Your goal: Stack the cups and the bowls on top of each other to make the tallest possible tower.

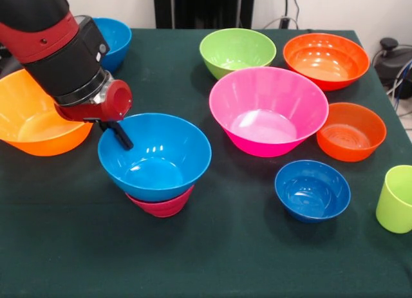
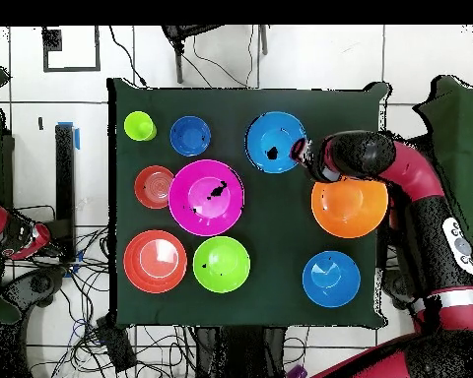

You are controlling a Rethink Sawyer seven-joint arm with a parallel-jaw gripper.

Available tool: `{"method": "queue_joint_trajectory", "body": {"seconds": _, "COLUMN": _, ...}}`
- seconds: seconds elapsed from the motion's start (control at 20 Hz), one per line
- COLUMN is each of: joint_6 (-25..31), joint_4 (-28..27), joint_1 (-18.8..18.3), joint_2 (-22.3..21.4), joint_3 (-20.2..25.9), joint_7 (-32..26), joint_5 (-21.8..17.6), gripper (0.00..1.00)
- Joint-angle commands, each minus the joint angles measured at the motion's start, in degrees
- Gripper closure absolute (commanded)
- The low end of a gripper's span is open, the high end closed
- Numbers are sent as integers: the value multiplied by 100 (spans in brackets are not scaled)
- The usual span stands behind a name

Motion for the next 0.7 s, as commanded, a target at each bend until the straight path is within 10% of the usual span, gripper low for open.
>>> {"method": "queue_joint_trajectory", "body": {"seconds": 0.05, "joint_6": 263, "joint_4": 244, "joint_1": 184, "joint_2": -40, "joint_3": -273, "joint_7": -1467, "joint_5": -339, "gripper": 100}}
{"method": "queue_joint_trajectory", "body": {"seconds": 0.7, "joint_6": 187, "joint_4": 134, "joint_1": 382, "joint_2": 108, "joint_3": -321, "joint_7": -1158, "joint_5": -305, "gripper": 100}}
